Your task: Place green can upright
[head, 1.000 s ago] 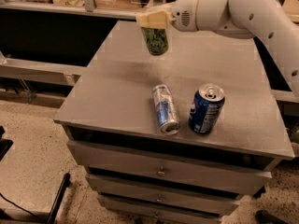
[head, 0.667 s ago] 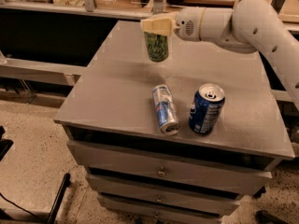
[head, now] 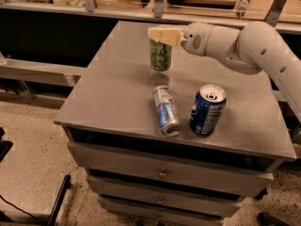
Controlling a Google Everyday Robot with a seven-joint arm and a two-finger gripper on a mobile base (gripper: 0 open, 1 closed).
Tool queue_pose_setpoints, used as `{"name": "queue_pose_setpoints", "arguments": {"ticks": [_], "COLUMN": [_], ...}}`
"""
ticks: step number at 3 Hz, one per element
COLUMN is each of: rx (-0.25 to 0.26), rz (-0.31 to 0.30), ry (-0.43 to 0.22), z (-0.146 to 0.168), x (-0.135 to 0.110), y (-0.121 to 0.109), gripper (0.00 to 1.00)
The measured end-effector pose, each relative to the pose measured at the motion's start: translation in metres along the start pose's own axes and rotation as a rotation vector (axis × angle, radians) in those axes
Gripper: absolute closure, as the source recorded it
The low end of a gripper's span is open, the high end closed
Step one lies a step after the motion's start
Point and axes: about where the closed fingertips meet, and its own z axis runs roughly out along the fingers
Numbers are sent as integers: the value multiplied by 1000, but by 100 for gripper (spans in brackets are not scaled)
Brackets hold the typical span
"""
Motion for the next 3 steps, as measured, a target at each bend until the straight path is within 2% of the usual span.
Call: {"name": "queue_pose_setpoints", "arguments": {"ticks": [1, 2, 3], "rx": [31, 59, 88], "rz": [55, 85, 67], "ry": [-14, -26, -16], "z": [-8, -15, -21], "x": [13, 21, 18], "y": [-6, -10, -11], "gripper": [38, 14, 0]}}
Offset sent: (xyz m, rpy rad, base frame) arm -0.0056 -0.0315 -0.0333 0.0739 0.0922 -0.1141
